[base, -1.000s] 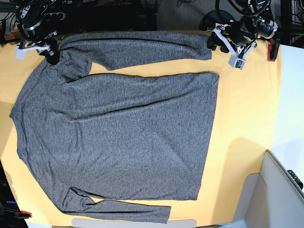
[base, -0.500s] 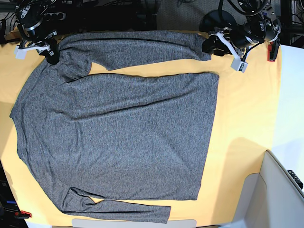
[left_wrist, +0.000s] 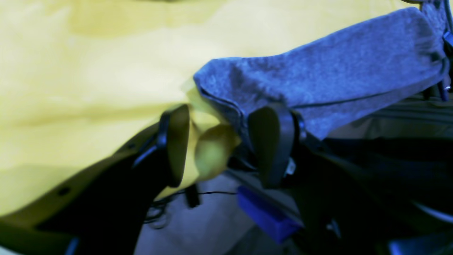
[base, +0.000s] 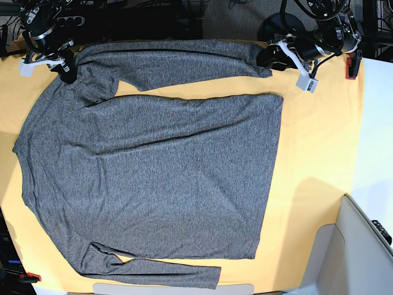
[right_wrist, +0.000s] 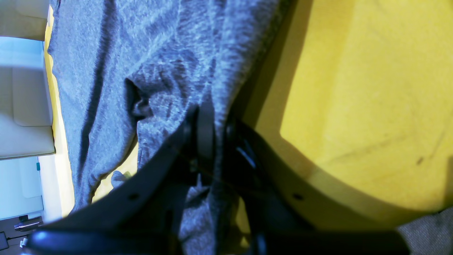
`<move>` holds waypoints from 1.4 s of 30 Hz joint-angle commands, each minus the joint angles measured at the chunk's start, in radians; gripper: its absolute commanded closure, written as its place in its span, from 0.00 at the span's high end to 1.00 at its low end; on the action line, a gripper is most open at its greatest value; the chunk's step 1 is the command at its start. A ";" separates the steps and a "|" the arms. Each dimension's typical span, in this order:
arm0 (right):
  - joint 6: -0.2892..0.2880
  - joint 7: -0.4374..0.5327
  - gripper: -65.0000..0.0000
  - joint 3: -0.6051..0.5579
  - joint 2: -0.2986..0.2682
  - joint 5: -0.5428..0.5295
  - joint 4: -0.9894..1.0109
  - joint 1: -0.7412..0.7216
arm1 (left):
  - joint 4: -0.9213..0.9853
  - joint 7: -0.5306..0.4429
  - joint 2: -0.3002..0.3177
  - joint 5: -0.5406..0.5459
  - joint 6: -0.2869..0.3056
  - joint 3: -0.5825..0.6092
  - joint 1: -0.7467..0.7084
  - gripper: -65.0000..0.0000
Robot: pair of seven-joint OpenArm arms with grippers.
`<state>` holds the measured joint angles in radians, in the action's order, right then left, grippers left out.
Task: Fold the T-shirt properly
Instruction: 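Close both grippers on the shoulder edges of the grey shirt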
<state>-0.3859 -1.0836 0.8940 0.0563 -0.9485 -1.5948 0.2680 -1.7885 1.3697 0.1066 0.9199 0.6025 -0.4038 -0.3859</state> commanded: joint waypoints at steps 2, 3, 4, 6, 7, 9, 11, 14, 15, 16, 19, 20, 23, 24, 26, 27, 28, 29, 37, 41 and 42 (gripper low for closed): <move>0.031 -0.097 0.09 -0.008 0.012 0.108 0.012 0.015 | -0.006 0.027 0.037 0.061 0.000 0.006 -0.011 0.48; 0.031 -0.097 0.09 -0.008 0.012 0.108 0.012 0.015 | -0.006 0.027 0.046 0.084 0.000 0.006 -0.011 0.48; 0.031 -0.097 0.09 -0.008 0.012 0.108 0.012 0.015 | -0.006 0.027 0.054 0.098 0.000 0.006 -0.012 0.48; 0.031 -0.097 0.09 -0.008 0.012 0.108 0.012 0.015 | -0.006 0.027 0.061 0.104 0.000 0.006 -0.012 0.48; 0.031 -0.097 0.09 -0.008 0.012 0.108 0.012 0.015 | -0.006 0.027 0.061 0.103 0.000 0.006 -0.011 0.48; 0.031 -0.097 0.09 -0.008 0.012 0.108 0.012 0.015 | 0.006 0.027 0.061 0.103 0.000 0.006 -0.011 0.48; 0.031 -0.097 0.09 -0.008 0.014 0.108 0.012 0.015 | 0.037 0.027 0.061 0.103 0.000 0.006 -0.008 0.48; 0.031 -0.097 0.09 -0.008 0.014 0.108 0.012 0.015 | 0.098 0.027 0.061 0.104 0.000 0.007 -0.006 0.48; 0.031 -0.097 0.09 -0.008 0.014 0.108 0.012 0.015 | 0.112 0.027 0.061 0.104 0.000 0.012 -0.006 0.48; 0.031 -0.097 0.09 -0.008 0.014 0.108 0.012 0.015 | 0.120 0.027 0.061 0.104 0.000 0.013 -0.006 0.48; 0.031 -0.097 0.09 -0.008 0.014 0.108 0.012 0.015 | 0.123 0.027 0.060 0.106 0.000 0.016 -0.006 0.47; 0.031 -0.097 0.09 -0.008 0.014 0.108 0.012 0.015 | 0.123 0.027 0.060 0.106 0.000 0.016 -0.006 0.47; 0.031 -0.097 0.09 -0.008 0.014 0.108 0.014 0.015 | 0.123 0.027 0.060 0.106 0.000 0.016 -0.006 0.47; 0.031 -0.097 0.09 -0.008 0.014 0.108 0.014 0.015 | 0.123 0.027 0.060 0.106 0.000 0.016 -0.006 0.47; 0.031 -0.097 0.09 -0.008 0.014 0.108 0.014 0.015 | 0.123 0.027 0.060 0.107 0.000 0.016 -0.006 0.47; 0.031 -0.097 0.09 -0.008 0.014 0.108 0.014 0.015 | 0.123 0.027 0.060 0.109 0.000 0.016 -0.006 0.47; 0.031 -0.097 0.09 -0.008 0.014 0.108 0.014 0.015 | 0.121 0.027 0.060 0.110 0.000 0.016 -0.006 0.48; 0.031 -0.097 0.09 -0.008 0.014 0.108 0.014 0.015 | 0.121 0.027 0.063 0.126 0.000 0.016 -0.006 0.48; 0.031 -0.097 0.09 -0.008 0.014 0.108 0.014 0.015 | 0.117 -0.011 0.157 0.206 0.096 0.075 -0.005 0.54; 0.031 -0.096 0.09 -0.008 0.012 0.108 0.014 0.015 | 0.118 -0.028 0.163 0.201 0.096 0.078 -0.005 0.59; 0.031 -0.096 0.09 -0.008 0.012 0.108 0.014 0.015 | 0.118 -0.028 0.163 0.201 0.096 0.078 -0.005 0.59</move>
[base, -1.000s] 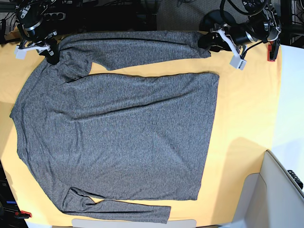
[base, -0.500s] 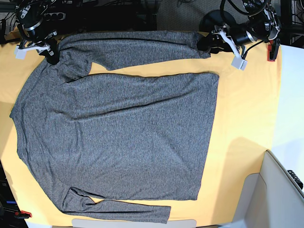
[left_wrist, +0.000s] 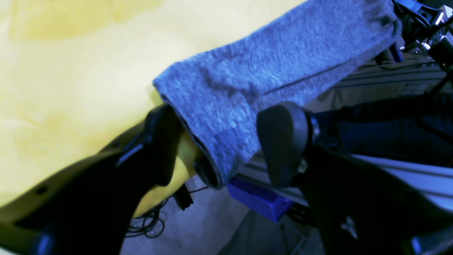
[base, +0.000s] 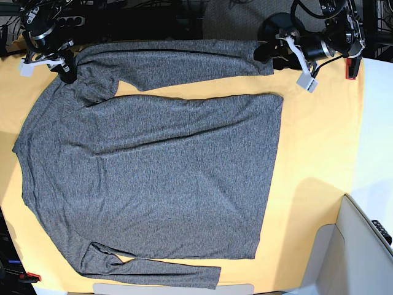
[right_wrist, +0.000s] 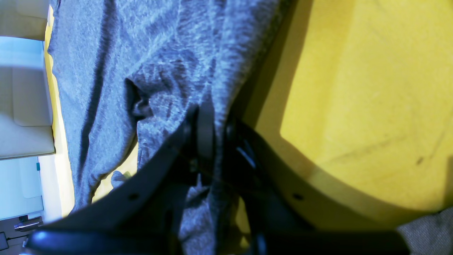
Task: Fold the T-shirt properly
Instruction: 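Close both grippers on the shoulder edges of the grey shirt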
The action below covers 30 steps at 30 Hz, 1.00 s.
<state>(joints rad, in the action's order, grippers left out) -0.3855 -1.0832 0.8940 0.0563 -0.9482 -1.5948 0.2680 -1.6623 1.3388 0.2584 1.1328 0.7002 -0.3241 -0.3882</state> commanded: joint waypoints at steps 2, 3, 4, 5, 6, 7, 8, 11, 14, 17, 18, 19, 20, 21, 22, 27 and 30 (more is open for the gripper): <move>0.030 -0.096 0.09 -0.008 0.014 0.108 0.015 0.015 | -0.006 0.003 0.011 -0.012 -0.002 -0.002 -0.002 0.58; 0.030 -0.096 0.09 -0.008 0.014 0.108 0.020 0.015 | -0.006 0.003 0.009 -0.013 -0.002 -0.002 -0.002 0.58; 0.030 -0.096 0.09 -0.008 0.014 0.108 0.029 0.014 | -0.005 0.003 0.009 -0.013 -0.002 -0.002 -0.002 0.58; 0.030 -0.096 0.09 -0.008 0.014 0.108 0.044 0.006 | -0.003 0.001 0.009 -0.013 -0.002 -0.002 -0.002 0.58; 0.030 -0.096 0.09 -0.008 0.010 0.108 0.060 0.003 | 0.004 0.001 0.008 -0.013 -0.002 -0.002 -0.002 0.58; 0.030 -0.096 0.09 -0.008 0.009 0.108 0.078 0.003 | 0.017 0.001 0.008 -0.013 -0.002 -0.002 -0.002 0.58; 0.030 -0.096 0.09 -0.008 0.009 0.108 0.090 0.003 | 0.030 0.001 0.008 -0.013 -0.002 -0.002 -0.002 0.58; 0.030 -0.096 0.09 -0.008 0.009 0.108 0.106 0.003 | 0.095 0.000 0.008 -0.013 -0.002 0.000 -0.002 0.58; 0.030 -0.096 0.09 -0.008 0.012 0.108 0.106 0.003 | 0.136 -0.002 0.008 -0.013 -0.002 0.000 -0.002 0.58; 0.032 -0.096 0.08 -0.008 0.010 0.108 0.106 0.003 | 0.139 -0.002 0.006 -0.013 -0.002 0.000 -0.002 0.54; 0.032 -0.096 0.08 -0.008 0.010 0.108 0.106 0.003 | 0.139 -0.002 0.006 -0.013 -0.002 0.000 -0.002 0.53; 0.032 -0.096 0.08 -0.008 0.010 0.108 0.106 0.003 | 0.139 -0.002 0.006 -0.013 -0.002 0.000 -0.002 0.52; 0.032 -0.096 0.08 -0.008 0.010 0.108 0.106 0.003 | 0.139 -0.002 0.006 -0.013 -0.002 0.000 -0.004 0.50; 0.032 -0.096 0.08 -0.008 0.010 0.108 0.106 0.003 | 0.139 -0.002 0.006 -0.013 -0.002 0.000 -0.004 0.49; 0.032 -0.096 0.08 -0.008 0.010 0.108 0.106 0.003 | 0.139 -0.002 0.006 -0.013 -0.002 0.000 -0.004 0.48; 0.033 -0.096 0.06 -0.008 0.007 0.110 0.106 0.003 | 0.139 -0.002 0.006 -0.013 -0.002 0.000 -0.004 0.35; 0.033 -0.099 0.00 -0.009 0.006 0.127 0.103 0.003 | 0.139 -0.002 0.006 -0.013 -0.002 0.000 -0.004 0.19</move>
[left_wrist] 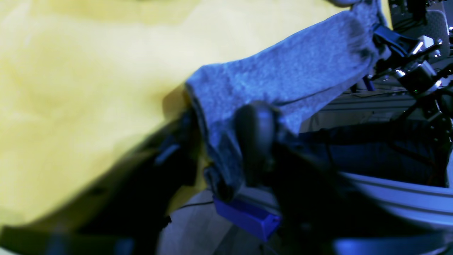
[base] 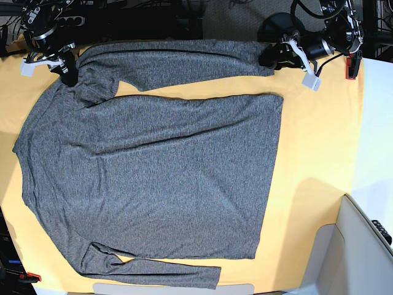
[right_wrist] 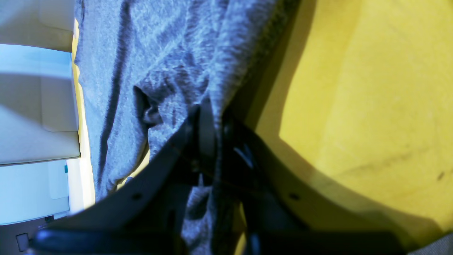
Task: Fold the T-shirt properly
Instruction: 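Close both grippers on the shoulder edges of the grey shirt, then lift the shoulder edges with both grippers and adjust the grip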
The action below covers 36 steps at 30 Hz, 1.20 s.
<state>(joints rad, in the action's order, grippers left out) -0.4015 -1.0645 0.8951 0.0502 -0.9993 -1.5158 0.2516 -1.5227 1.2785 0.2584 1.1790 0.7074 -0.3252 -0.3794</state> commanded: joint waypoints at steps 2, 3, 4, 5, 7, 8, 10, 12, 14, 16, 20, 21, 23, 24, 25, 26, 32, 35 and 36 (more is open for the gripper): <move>0.049 -0.118 0.00 -0.011 0.012 0.196 0.022 0.019 | 0.000 0.059 0.006 -0.060 -0.009 0.001 -0.013 0.06; 0.049 -0.118 0.00 -0.011 0.012 0.202 0.022 0.019 | 0.000 0.059 0.006 -0.060 -0.009 0.001 -0.013 0.01; 0.049 -0.118 0.00 -0.011 0.012 0.204 0.022 0.019 | 0.000 0.059 0.006 -0.060 -0.009 0.001 -0.013 0.00; 0.049 -0.118 0.00 -0.011 0.010 0.205 0.021 0.021 | -0.002 0.059 0.006 -0.060 -0.009 0.001 -0.013 0.00; 0.049 -0.118 0.00 -0.011 0.010 0.205 0.019 0.022 | -0.003 0.059 0.006 -0.060 -0.009 0.001 -0.013 0.00; 0.049 -0.118 0.00 -0.011 0.009 0.205 0.019 0.024 | -0.005 0.059 0.006 -0.060 -0.009 0.001 -0.013 0.00; 0.048 -0.118 0.00 -0.011 -0.003 0.205 0.017 0.024 | -0.012 0.059 0.006 -0.058 -0.009 0.001 -0.011 0.00; 0.048 -0.118 0.00 -0.011 -0.011 0.205 -0.007 0.025 | -0.054 0.059 0.006 -0.058 -0.009 0.001 -0.011 0.00; 0.048 -0.118 0.00 -0.011 -0.017 0.207 -0.070 0.028 | -0.108 0.059 0.006 -0.055 -0.009 0.001 -0.011 0.00; 0.048 -0.116 0.00 -0.011 -0.017 0.207 -0.136 0.036 | -0.144 0.059 0.006 -0.054 -0.009 0.001 -0.011 0.00; 0.048 -0.118 0.00 -0.011 -0.017 0.207 -0.266 0.035 | -0.206 0.066 0.006 -0.054 -0.009 0.001 0.024 0.00; 0.049 -0.118 0.00 -0.011 -0.017 0.207 -0.286 0.035 | -0.217 0.068 0.006 -0.052 -0.009 0.001 0.032 0.00; 0.049 -0.118 0.00 -0.011 -0.017 0.207 -0.325 0.025 | -0.236 0.068 0.006 -0.052 -0.009 0.001 0.047 0.00; 0.049 -0.118 0.00 -0.011 -0.017 0.207 -0.337 0.016 | -0.240 0.068 0.006 -0.052 -0.009 0.001 0.055 0.00; 0.049 -0.118 0.00 -0.011 -0.017 0.207 -0.343 0.008 | -0.241 0.068 0.006 -0.052 -0.009 0.001 0.067 0.00; 0.049 -0.118 0.00 -0.011 -0.017 0.207 -0.345 -0.002 | -0.241 0.069 0.006 -0.052 -0.009 0.001 0.087 0.00; 0.049 -0.119 0.00 -0.012 -0.039 0.208 -0.343 -0.107 | -0.233 0.071 0.006 -0.052 -0.009 0.001 0.202 0.00; 0.049 -0.119 0.00 -0.012 -0.056 0.208 -0.343 -0.174 | -0.233 0.086 0.006 -0.052 -0.009 0.001 0.274 0.00; 0.049 -0.119 0.00 -0.012 -0.060 0.208 -0.340 -0.197 | -0.233 0.100 0.006 -0.052 -0.009 0.001 0.300 0.00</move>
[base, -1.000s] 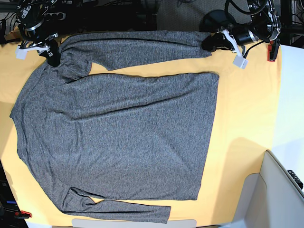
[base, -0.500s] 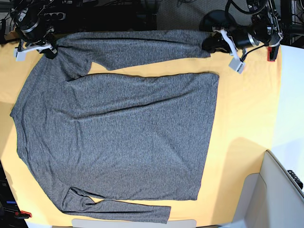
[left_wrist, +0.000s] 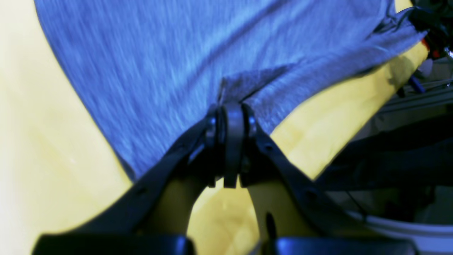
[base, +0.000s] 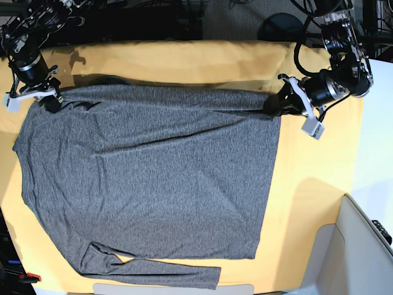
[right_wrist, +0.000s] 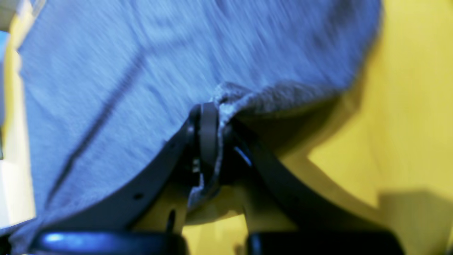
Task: Fold the T-shirt properly
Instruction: 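Lift the shoulder edges with both grippers and adjust the grip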
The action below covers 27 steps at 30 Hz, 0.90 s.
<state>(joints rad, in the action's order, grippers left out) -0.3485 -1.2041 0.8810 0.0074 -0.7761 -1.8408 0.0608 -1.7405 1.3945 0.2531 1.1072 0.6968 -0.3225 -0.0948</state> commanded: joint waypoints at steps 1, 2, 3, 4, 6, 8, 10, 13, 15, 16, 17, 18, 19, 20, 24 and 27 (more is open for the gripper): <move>-0.004 0.020 0.00 0.002 -0.019 -0.015 -0.015 -0.029 | -0.016 -0.004 0.012 0.018 0.001 -0.002 0.043 0.00; -0.004 0.020 0.00 0.002 -0.019 -0.015 -0.015 -0.048 | -0.016 0.001 0.012 0.018 0.001 -0.002 0.063 0.00; -0.004 0.020 0.00 0.002 -0.019 -0.015 -0.015 -0.065 | -0.014 0.002 0.012 0.018 0.001 -0.002 0.080 0.00; -0.004 0.020 0.00 0.002 -0.022 -0.013 -0.015 -0.085 | -0.014 0.002 0.012 0.015 0.001 -0.002 0.097 0.00; -0.002 0.020 0.00 0.002 -0.025 -0.006 -0.010 -0.117 | -0.008 0.002 0.012 0.012 0.001 -0.002 0.123 0.00; -0.002 0.020 0.00 -0.003 -0.020 0.043 -0.001 -0.149 | 0.024 0.002 0.012 0.012 0.001 -0.002 0.148 0.00; -0.002 0.023 0.00 -0.021 -0.020 0.117 0.026 -0.180 | 0.081 0.002 0.012 0.012 0.001 -0.002 0.171 0.00; -0.002 0.025 0.00 -0.061 -0.019 0.215 0.095 -0.209 | 0.173 0.001 0.012 0.012 0.001 -0.002 0.185 0.00; -0.002 0.025 0.00 -0.073 -0.017 0.249 0.148 -0.214 | 0.231 -0.002 0.013 0.012 0.001 -0.002 0.185 0.00; -0.002 0.025 0.00 -0.079 -0.016 0.254 0.171 -0.214 | 0.250 -0.004 0.013 0.011 0.001 -0.002 0.185 0.00; -0.002 0.034 0.00 -0.082 -0.016 0.255 0.194 -0.214 | 0.265 -0.014 0.015 0.011 0.001 -0.002 0.180 0.00; -0.002 0.054 0.00 -0.090 -0.016 0.257 0.220 -0.209 | 0.282 -0.028 0.015 0.011 0.001 0.000 0.177 0.00; -0.002 0.077 0.00 -0.101 -0.016 0.257 0.243 -0.204 | 0.299 -0.039 0.016 0.009 0.001 0.000 0.175 0.00; -0.002 0.092 0.00 -0.110 -0.019 0.258 0.263 -0.201 | 0.314 -0.042 0.016 0.003 0.001 0.000 0.175 0.00; -0.002 0.123 0.04 -0.145 -0.025 0.260 0.313 -0.177 | 0.354 -0.042 0.018 -0.069 0.001 0.000 0.175 0.10; -0.002 0.117 0.22 -0.145 -0.022 0.260 0.312 -0.172 | 0.350 -0.040 0.018 -0.103 0.001 0.000 0.175 0.31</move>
<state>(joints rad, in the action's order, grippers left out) -0.3489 -1.0805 0.7376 -0.0048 -0.5262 -1.5150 -0.1047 -1.3708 1.3651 0.2581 0.9787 0.6960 -0.3214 0.0616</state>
